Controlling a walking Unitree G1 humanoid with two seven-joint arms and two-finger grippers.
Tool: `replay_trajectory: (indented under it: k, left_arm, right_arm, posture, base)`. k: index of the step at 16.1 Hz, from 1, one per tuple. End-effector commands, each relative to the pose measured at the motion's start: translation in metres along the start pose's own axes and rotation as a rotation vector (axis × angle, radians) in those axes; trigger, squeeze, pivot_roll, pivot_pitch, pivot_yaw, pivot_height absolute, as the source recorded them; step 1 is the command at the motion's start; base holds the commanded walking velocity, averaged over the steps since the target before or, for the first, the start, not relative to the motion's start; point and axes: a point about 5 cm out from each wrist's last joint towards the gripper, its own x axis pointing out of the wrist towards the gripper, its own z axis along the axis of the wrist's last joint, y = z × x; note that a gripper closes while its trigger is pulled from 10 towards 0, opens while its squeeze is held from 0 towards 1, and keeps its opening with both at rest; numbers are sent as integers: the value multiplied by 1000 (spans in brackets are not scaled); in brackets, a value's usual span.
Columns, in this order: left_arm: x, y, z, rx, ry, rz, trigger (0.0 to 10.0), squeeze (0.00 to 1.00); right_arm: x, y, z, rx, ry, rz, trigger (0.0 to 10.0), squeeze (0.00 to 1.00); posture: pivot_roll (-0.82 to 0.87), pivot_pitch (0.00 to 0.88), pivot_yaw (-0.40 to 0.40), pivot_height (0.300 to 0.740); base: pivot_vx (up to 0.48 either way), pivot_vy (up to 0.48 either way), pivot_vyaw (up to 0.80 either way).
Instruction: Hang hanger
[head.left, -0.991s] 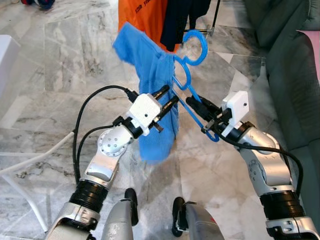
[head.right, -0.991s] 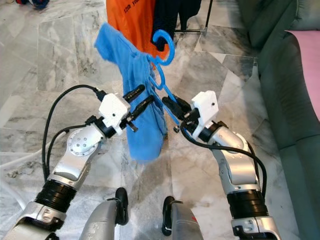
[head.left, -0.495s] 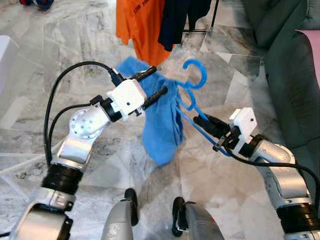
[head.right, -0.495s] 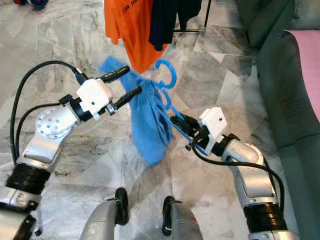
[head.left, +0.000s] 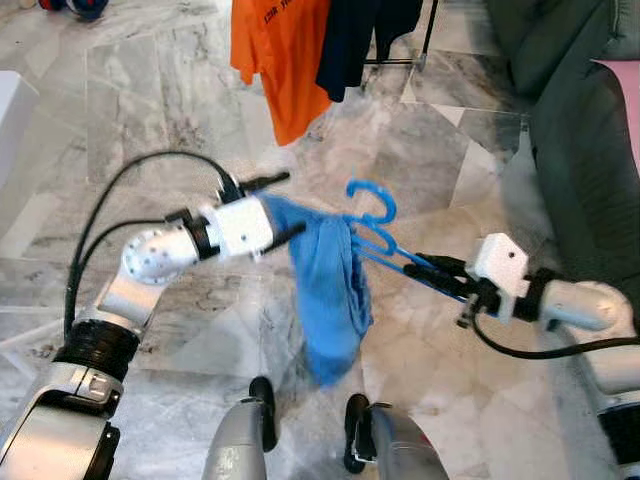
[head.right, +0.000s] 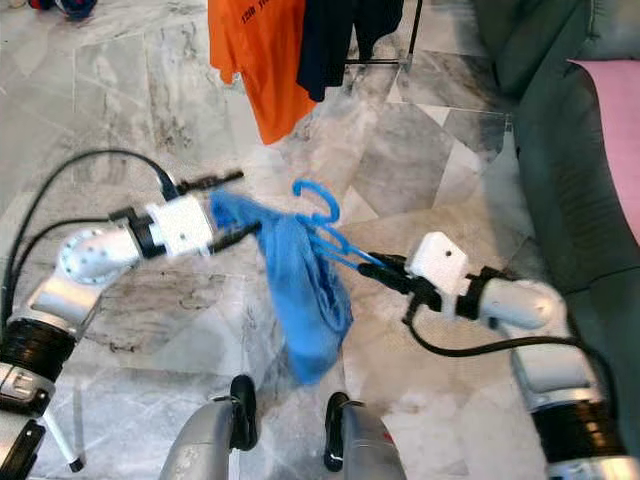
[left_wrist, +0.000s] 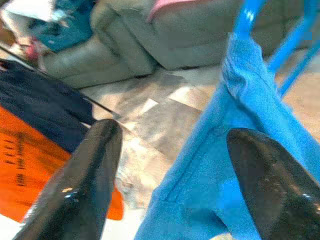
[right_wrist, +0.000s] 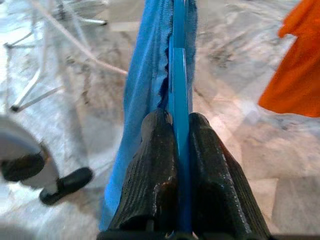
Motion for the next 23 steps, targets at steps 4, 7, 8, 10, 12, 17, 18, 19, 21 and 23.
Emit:
replay_trajectory:
  k: [4,7,8,10,12,17,18,19,21,23]
  left_arm:
    - [-7,-20,-18,22,74,-152,10000,1000]
    - [-8,-17,-26,22,113,-155,10000,1000]
    - [-8,-15,-27,16,114,-155,10000,1000]
    - [-9,-15,-28,10,113,-191,1804,1000]
    - [-10,-15,-30,9,122,-223,0,0]
    - [-8,-10,-31,7,145,-316,0,0]
    - [-7,-9,-30,9,145,-323,0,0]
    - [-6,-6,-29,8,144,-329,0,0]
    - [-3,-3,-27,7,137,-331,0,0]
    - [-3,-3,-27,4,135,-340,0,0]
  right_arm:
    - [1,0,10,-70,-22,128,10000,0]
    - [3,1,15,-85,-24,190,10000,0]
    - [3,1,17,-93,-28,201,10000,0]
    - [3,2,17,-98,-28,220,10000,0]
    - [4,4,17,-99,-30,222,10000,0]
    - [4,8,14,-100,-29,225,10000,0]
    - [5,8,13,-106,-26,223,10000,0]
    - [6,8,13,-114,-25,218,10000,0]
    - [8,9,12,-121,-27,207,10000,0]
    - [9,10,11,-126,-24,205,10000,0]
  posture:
    - [12,328,-11,740]
    - [12,327,-9,740]
    - [13,327,-9,740]
    - [13,327,-8,740]
    - [12,327,-3,740]
    - [11,330,3,740]
    - [11,331,4,740]
    - [10,331,5,740]
    - [10,331,5,740]
    - [11,331,5,740]
  base:
    - [0,0,0]
    - [0,0,0]
    - [0,0,0]
    - [0,0,0]
    - [0,0,0]
    - [0,0,0]
    - [0,0,0]
    - [0,0,0]
    - [0,0,0]
    - [0,0,0]
